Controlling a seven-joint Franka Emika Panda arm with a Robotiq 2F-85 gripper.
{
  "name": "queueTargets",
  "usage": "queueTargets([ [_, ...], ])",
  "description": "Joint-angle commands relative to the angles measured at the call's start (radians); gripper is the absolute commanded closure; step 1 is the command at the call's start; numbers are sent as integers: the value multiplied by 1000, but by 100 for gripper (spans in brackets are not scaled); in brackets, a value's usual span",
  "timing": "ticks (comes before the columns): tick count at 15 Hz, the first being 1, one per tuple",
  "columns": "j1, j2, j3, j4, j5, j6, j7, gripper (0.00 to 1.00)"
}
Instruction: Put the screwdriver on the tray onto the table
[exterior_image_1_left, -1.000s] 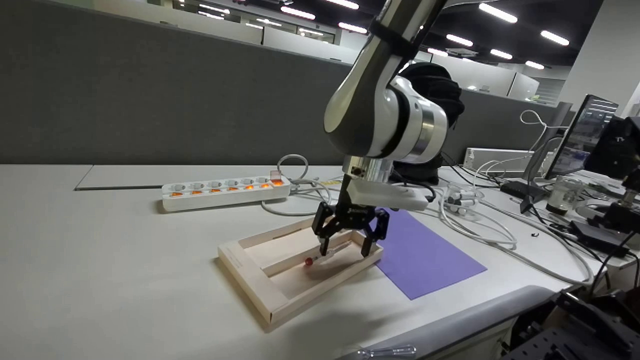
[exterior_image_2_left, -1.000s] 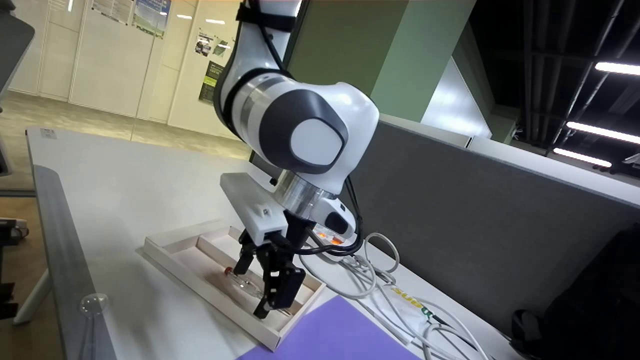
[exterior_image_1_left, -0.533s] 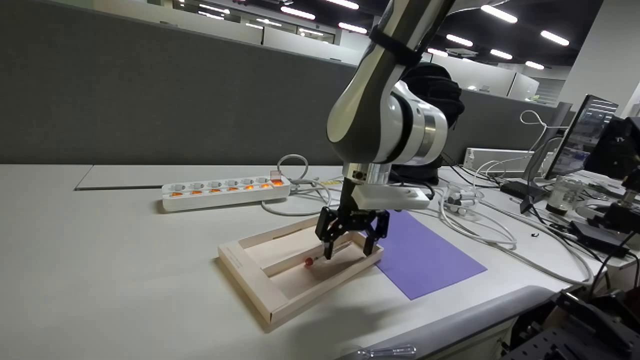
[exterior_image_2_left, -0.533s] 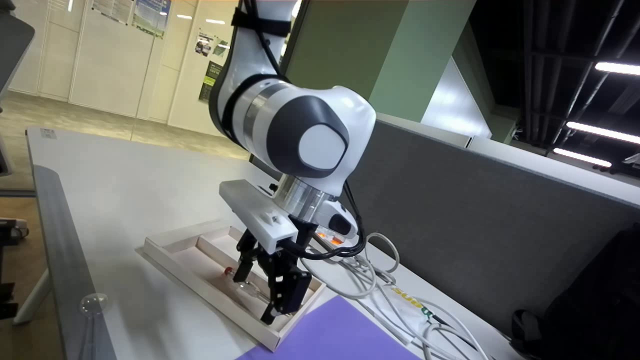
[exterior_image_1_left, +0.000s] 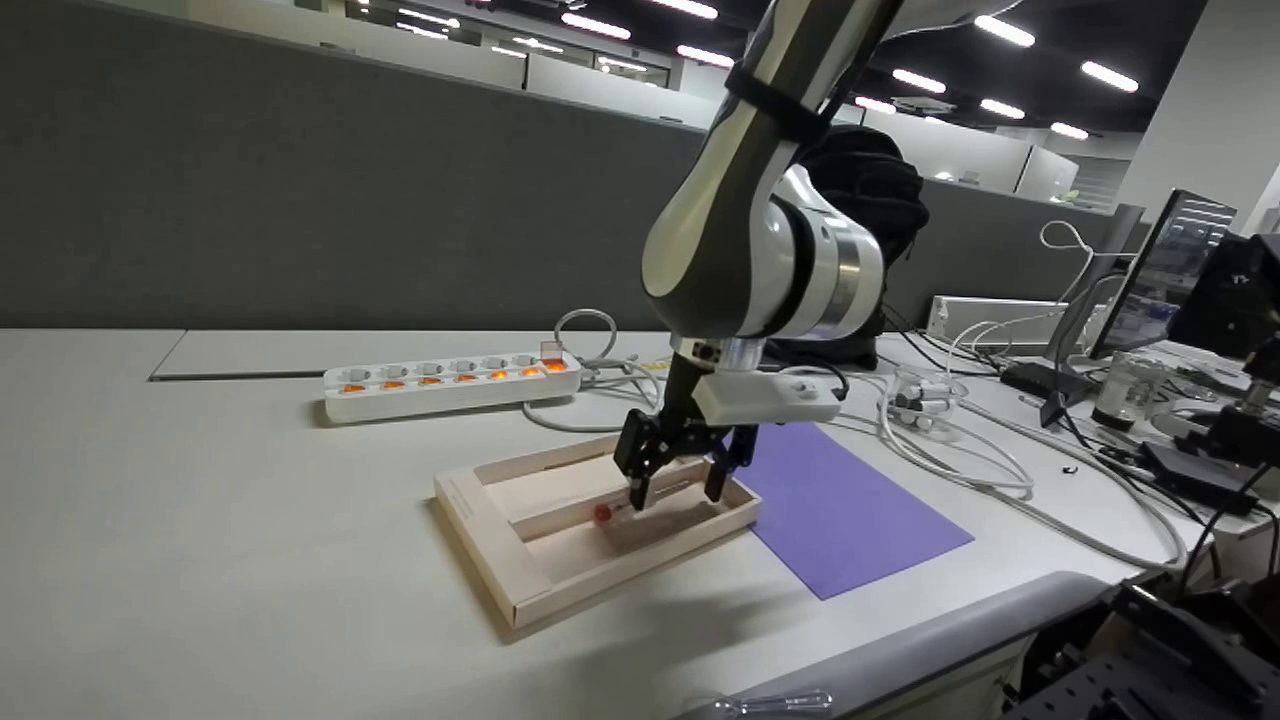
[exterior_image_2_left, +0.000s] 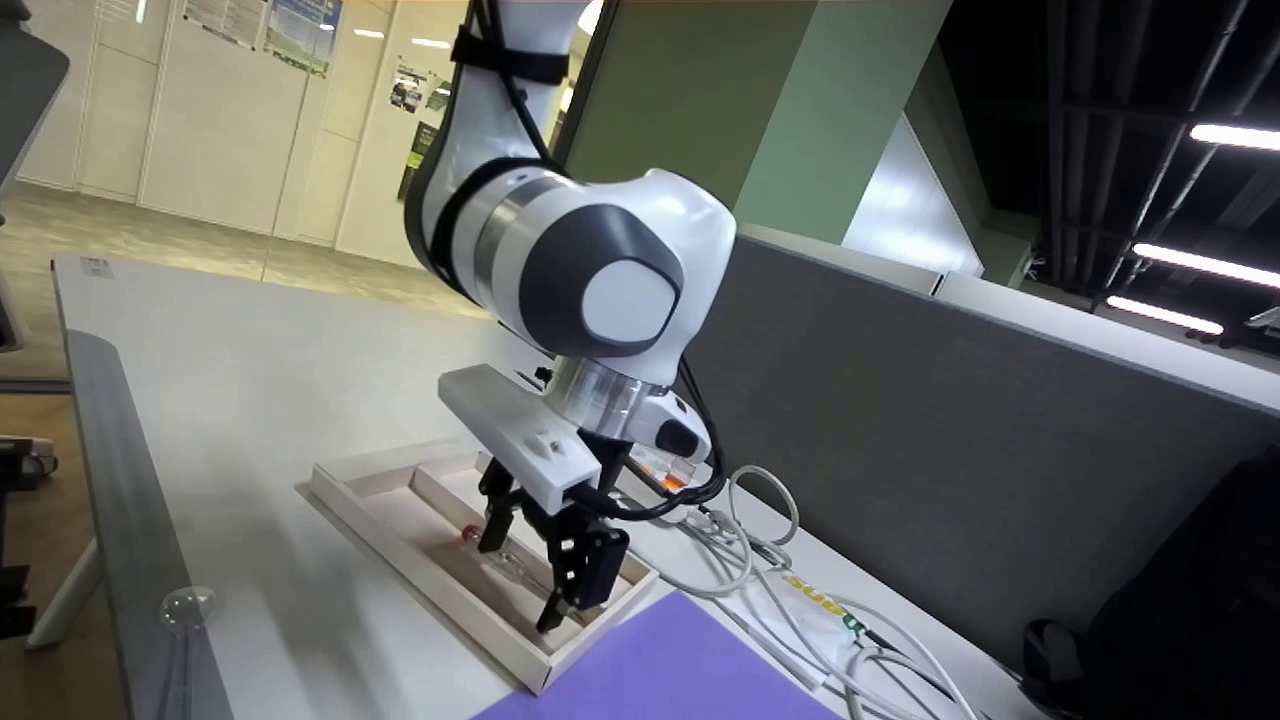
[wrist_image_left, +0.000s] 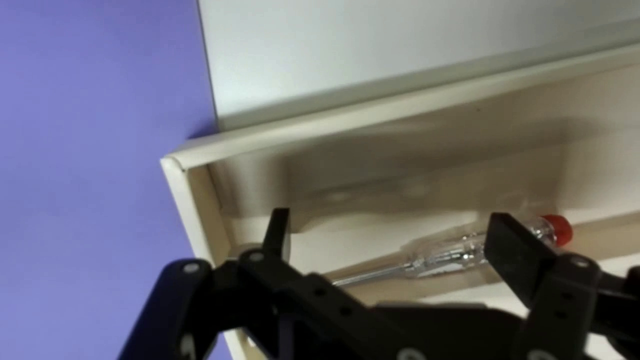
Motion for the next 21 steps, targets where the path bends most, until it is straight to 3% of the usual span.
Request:
queueTargets([
  [1,-26,-17,35,-15,-11,36,-33,0],
  [5,-44,-8,56,-11,-14,63,-59,0],
  [14,-11,23,-8,8,-68,53,-50,0],
  [18,-55,15,41,9,-35,-9,-60,0],
  [21,-143,3,141,17,30,-160,-125,0],
])
